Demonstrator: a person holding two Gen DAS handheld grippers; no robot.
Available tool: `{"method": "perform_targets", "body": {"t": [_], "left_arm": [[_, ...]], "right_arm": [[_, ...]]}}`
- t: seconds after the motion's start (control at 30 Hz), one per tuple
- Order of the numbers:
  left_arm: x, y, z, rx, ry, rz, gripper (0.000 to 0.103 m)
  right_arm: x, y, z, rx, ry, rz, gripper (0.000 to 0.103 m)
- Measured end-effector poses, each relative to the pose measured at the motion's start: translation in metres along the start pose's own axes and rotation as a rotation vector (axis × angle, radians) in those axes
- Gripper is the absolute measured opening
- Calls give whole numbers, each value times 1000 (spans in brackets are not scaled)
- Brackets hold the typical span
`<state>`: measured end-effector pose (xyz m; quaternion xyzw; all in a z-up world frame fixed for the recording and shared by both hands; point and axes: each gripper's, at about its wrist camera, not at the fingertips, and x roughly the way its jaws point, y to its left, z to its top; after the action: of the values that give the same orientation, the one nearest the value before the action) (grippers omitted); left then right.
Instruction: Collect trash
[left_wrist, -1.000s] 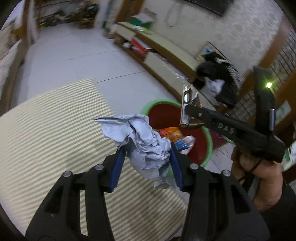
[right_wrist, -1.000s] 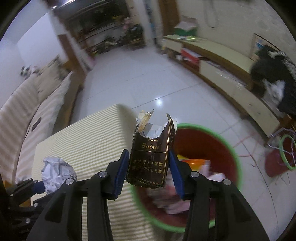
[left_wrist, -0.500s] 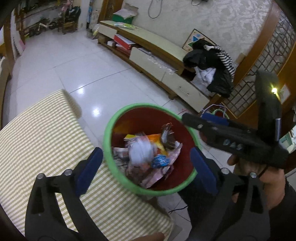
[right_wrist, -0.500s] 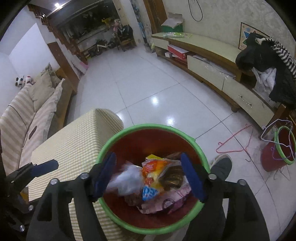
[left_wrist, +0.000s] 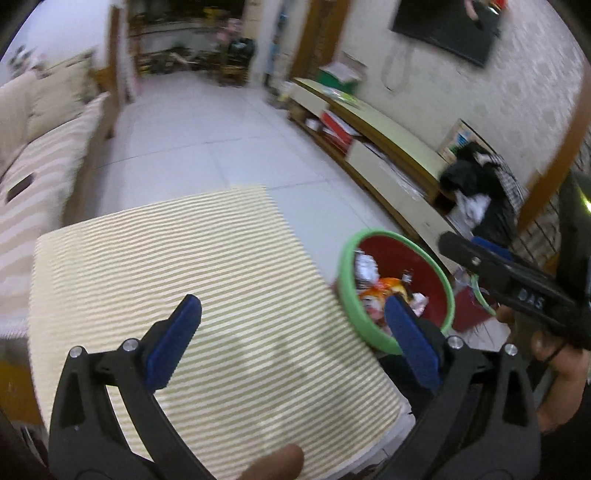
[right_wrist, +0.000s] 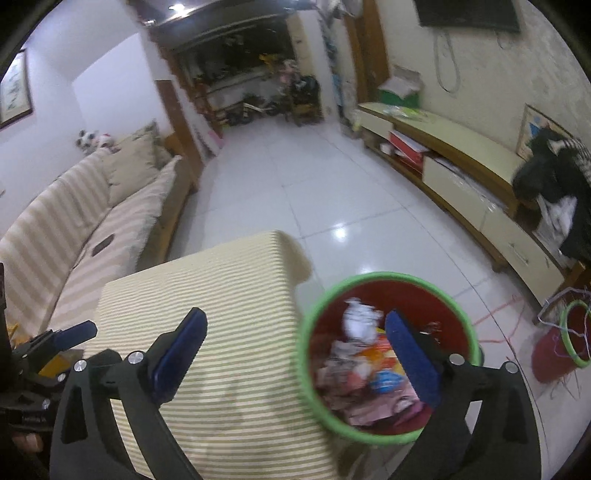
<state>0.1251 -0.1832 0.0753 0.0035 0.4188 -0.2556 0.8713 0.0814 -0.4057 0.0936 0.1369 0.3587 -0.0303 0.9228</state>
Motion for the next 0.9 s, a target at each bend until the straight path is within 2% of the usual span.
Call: {"method": "perform_targets", "body": {"t": [0.17,0.37,0.47,0.63,0.9], "left_arm": [[-48,43,-18,-90,-52,93,97],[-89,73,-39,-136,-119,294,97],[-104,81,-45,-141,-153,364,97],[-125,97,-53,-159,-201,410,98],[-141,105,-63,-190,-219,429,98]], "right_arm": [[-17,60,-10,-75,-6,64,96],[-33,123,-28,-147,-7,107,96],[-38,148,-37,-198,-9,117,96],[-49,176,-49,-247,-37,125,96],[-54,185,-55,-269,-59,125,96]]}}
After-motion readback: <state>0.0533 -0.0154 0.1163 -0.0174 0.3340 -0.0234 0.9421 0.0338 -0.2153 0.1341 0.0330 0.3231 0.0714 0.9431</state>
